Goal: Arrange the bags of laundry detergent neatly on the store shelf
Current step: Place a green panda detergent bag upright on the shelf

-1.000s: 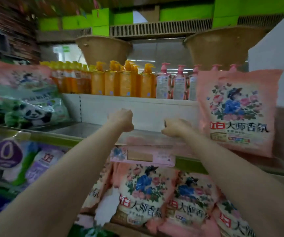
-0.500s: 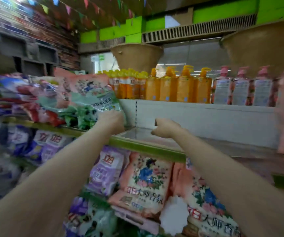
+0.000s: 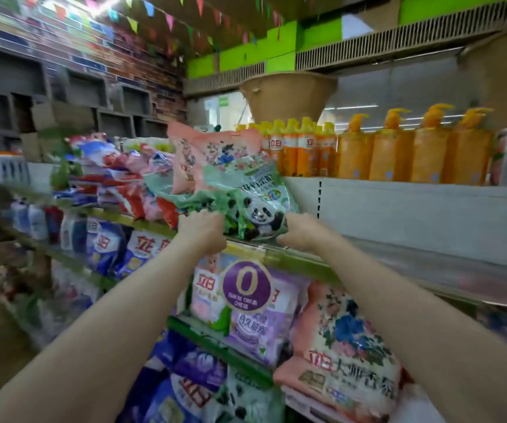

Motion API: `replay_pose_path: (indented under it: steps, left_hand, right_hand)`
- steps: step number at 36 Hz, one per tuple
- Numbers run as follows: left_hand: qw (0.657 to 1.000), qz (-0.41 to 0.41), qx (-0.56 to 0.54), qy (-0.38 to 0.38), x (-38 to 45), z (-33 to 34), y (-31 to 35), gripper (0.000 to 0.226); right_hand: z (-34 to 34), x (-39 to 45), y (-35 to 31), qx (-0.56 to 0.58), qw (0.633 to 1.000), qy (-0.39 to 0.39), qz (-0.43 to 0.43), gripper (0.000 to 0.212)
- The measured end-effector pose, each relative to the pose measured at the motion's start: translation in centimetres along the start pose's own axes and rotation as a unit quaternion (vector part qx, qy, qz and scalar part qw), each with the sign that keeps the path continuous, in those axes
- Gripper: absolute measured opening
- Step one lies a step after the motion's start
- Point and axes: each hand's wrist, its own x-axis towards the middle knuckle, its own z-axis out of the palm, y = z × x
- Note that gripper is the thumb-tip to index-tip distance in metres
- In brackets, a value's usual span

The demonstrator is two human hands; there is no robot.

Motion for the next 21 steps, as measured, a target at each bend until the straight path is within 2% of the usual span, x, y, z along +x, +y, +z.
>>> replay_pose_path:
  steps: [3,7,10,17,21]
  left_hand:
    - [1.000,-0.002,-0.015,-0.003,1.5,1.1,-1.1,0.028]
    - [1.000,-0.001,-0.015,0.010,3.9,1.9,-2.0,0.023]
    - [1.000,-0.003,-0.022,0.017,6.4,2.2,-2.2,0.017]
    - [0.997,0.007,-0.077,0.010,12.8,3.6,0.5,0.048]
    - [0.987,-0.039,-0.157,-0.021,15.7,6.0,2.9,0.068]
  right_hand:
    - [0.7,2.2,-0.8,-0.002,1.000,-0.008,-0.007,0.032]
    - [1.2,5.5,-1.3,-0.018,1.000,-0.003,-0.012,0.022]
    - [1.1,8.4,-1.3,-0.015,1.000,0.001,-0.007,0.028]
    - [0.5,13.6,0.5,-0.023,0.999,0.031,0.010,0.036]
    - [1.5,15.9,2.7,-0.020,0.999,0.037,0.026,0.035]
